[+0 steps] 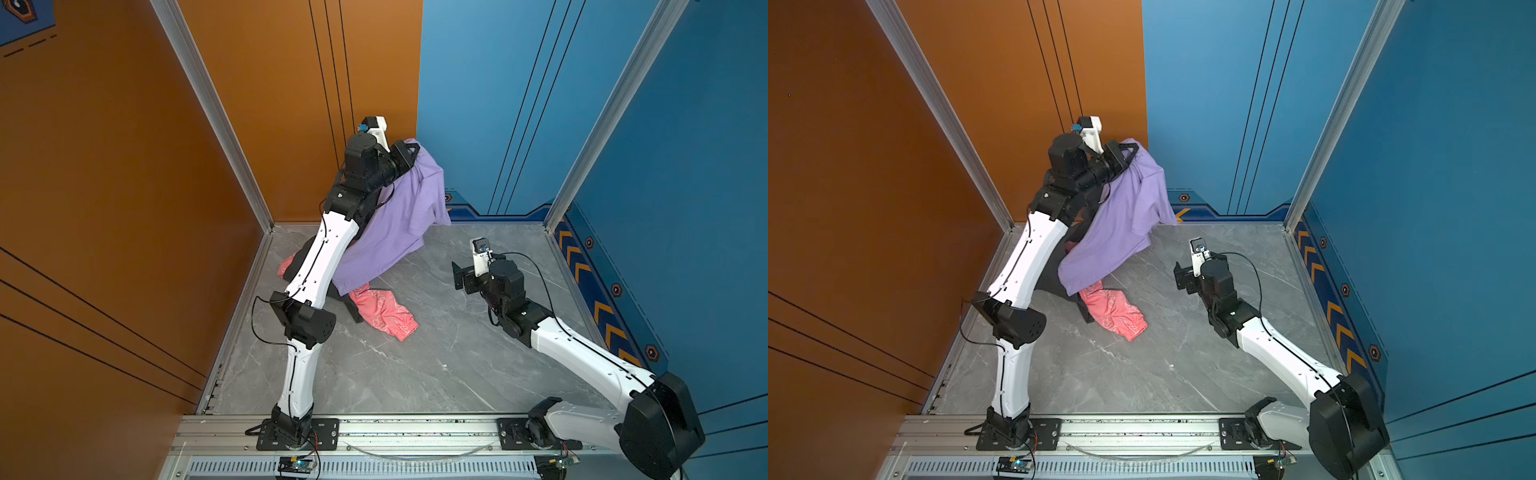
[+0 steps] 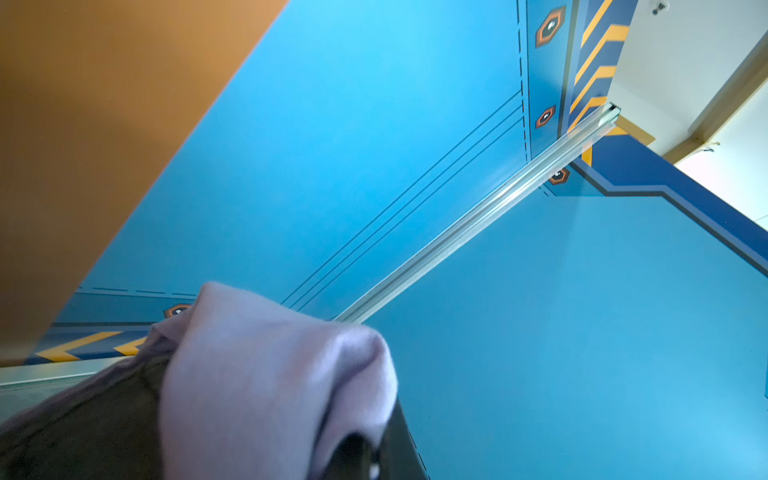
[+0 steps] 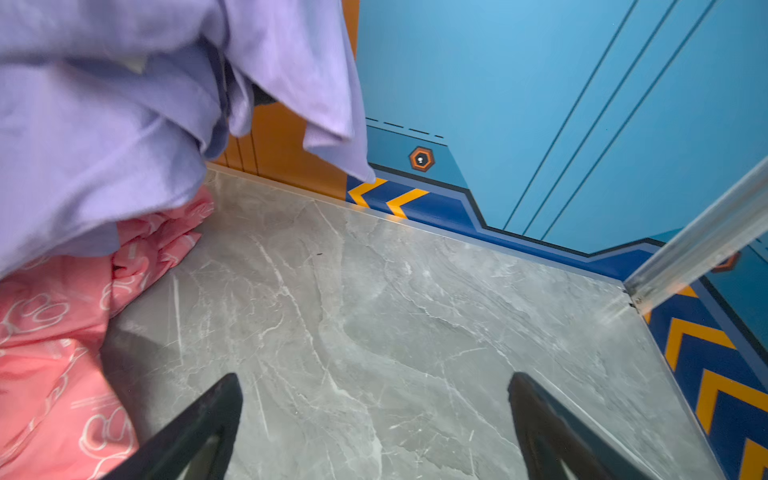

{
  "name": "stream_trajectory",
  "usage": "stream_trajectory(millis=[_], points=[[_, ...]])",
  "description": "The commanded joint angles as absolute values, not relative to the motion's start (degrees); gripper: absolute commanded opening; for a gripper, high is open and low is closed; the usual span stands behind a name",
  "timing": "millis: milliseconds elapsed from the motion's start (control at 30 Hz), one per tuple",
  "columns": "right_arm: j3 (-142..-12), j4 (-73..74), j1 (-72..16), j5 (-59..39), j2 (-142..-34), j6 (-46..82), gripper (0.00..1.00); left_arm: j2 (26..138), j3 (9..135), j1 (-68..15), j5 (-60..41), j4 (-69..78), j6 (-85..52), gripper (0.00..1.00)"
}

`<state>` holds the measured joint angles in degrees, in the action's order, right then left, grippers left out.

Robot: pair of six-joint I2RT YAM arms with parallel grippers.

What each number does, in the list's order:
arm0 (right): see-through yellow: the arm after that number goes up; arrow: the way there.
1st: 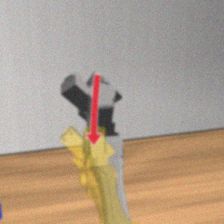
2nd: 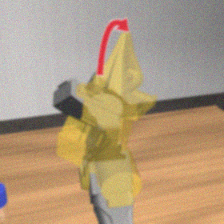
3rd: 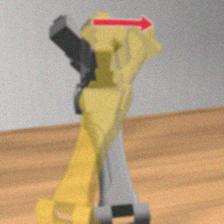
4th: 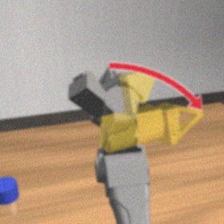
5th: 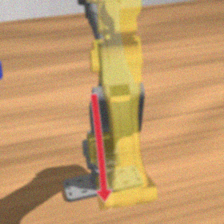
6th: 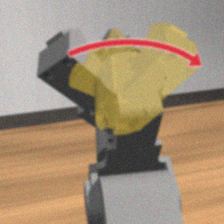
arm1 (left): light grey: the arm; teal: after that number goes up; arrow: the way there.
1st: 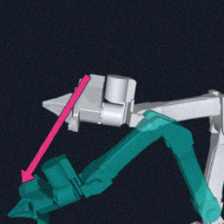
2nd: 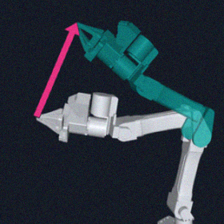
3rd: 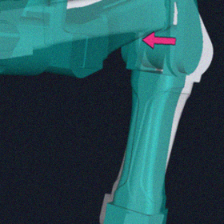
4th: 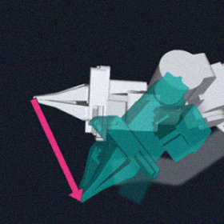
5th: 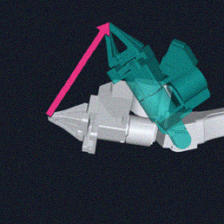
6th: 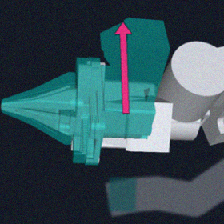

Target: Pick out a specific cloth from the pile

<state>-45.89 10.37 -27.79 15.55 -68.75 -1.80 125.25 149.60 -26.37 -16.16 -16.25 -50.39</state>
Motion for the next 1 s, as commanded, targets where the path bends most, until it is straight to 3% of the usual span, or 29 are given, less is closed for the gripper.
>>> stream_trajectory(millis=[0,133,333,400,500,700,800,967], points=[[-44.4,7.6,-25.9,19.9,-66.4,1.5,1.0,126.8,152.5,-29.2,-21.4,-8.5,-51.0,0.0],[-44.0,6.0,-24.2,20.6,-65.0,3.2,1.0,129.6,151.3,-31.2,-24.8,-16.8,-47.7,0.02],[-44.2,2.5,-22.9,22.6,-63.7,7.2,1.0,130.2,148.2,-31.6,-29.6,-27.0,-43.4,0.42],[-44.8,1.1,-22.6,22.5,-63.8,8.5,1.0,128.2,147.3,-31.6,-28.1,-29.6,-39.0,0.58],[-46.9,-1.9,-22.3,22.2,-64.9,10.5,1.0,123.7,144.0,-31.0,-24.9,-31.0,-33.1,0.72],[-53.7,-8.6,-20.7,16.4,-72.1,14.3,1.0,114.2,134.4,-28.6,-18.9,-33.0,-26.2,0.85],[-58.0,-11.1,-20.3,13.1,-77.4,16.8,1.0,108.8,128.9,-28.1,-14.3,-33.4,-22.1,0.98],[-66.4,-12.9,-21.0,5.3,-87.8,19.3,1.0,101.7,121.2,-26.9,-9.3,-33.4,-19.4,0.98]])
